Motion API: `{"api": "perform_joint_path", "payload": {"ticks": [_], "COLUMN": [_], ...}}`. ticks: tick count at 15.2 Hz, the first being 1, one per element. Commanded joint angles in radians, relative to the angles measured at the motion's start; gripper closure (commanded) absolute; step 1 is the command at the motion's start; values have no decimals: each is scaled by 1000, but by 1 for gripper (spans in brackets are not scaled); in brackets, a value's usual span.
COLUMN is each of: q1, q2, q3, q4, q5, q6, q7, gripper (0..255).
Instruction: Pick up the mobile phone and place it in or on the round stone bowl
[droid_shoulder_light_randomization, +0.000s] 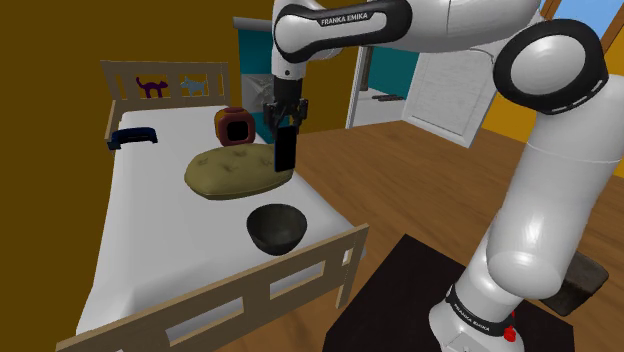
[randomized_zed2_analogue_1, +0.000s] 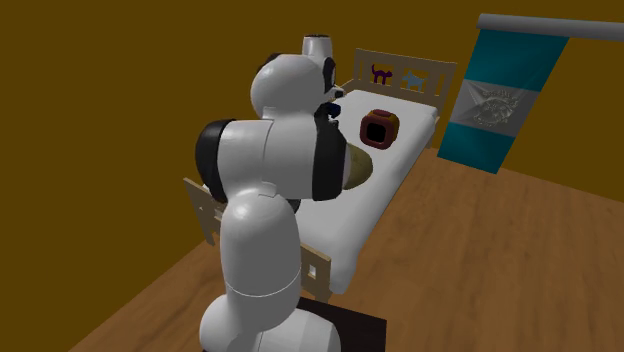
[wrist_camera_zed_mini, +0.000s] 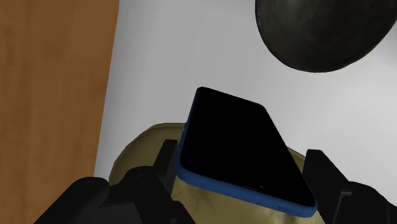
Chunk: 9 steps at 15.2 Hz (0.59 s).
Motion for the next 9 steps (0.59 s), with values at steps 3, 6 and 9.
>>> {"api": "perform_joint_path", "payload": {"ticks": [3, 6, 9], "q1": [33, 60, 87], "q2": [-89, -155, -213], "q3": [29, 55, 83], "q4": [-84, -138, -180], "q5": [7, 16, 27], "q6": [-5, -16, -31], "q7": [61, 112, 165], "gripper": [255, 255, 255]}}
